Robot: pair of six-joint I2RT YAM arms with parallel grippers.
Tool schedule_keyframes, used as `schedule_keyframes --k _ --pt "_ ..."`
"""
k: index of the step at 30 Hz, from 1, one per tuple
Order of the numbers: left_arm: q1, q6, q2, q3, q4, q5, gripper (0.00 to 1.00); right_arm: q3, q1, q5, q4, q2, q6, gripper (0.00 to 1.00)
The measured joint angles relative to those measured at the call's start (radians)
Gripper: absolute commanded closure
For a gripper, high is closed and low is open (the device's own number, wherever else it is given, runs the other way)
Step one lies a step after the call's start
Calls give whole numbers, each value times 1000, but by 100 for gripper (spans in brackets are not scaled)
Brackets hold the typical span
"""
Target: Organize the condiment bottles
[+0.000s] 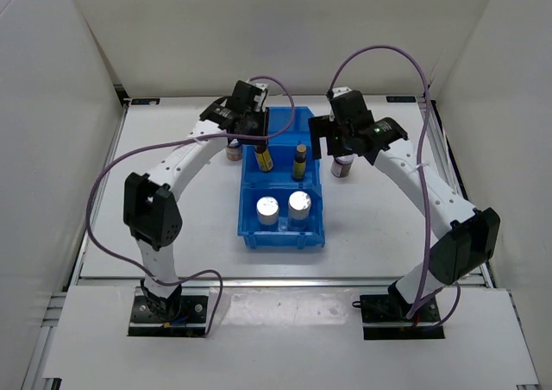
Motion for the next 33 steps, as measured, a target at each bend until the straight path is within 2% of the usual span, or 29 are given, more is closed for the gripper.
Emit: schedule_keyframes --k 2,8,9,12,18,24,28,29,33 --pt "0 5 46 0 -5 4 79 -13 -26 0 0 -2 6 0" --pt "3 12 117 0 -12 7 68 -31 -82 -5 -1 -12 24 0" --pt "3 12 122 0 -11 9 61 -31 -92 -1 0 -12 29 0" --pt "3 15 123 0 -12 13 50 -31 -129 -8 -1 -5 37 0" --pt "3 16 123 0 3 16 37 -19 -238 -51 -5 117 49 0" --pt "3 15 123 0 6 16 31 43 -251 -94 -27 278 48 0" --pt "3 18 117 0 5 11 13 106 -247 -109 -35 341 33 0" --pt "3 21 111 0 5 6 0 122 -247 -111 -35 352 29 0" --pt "3 26 55 -1 -1 -20 0 163 -252 -109 -35 403 21 0"
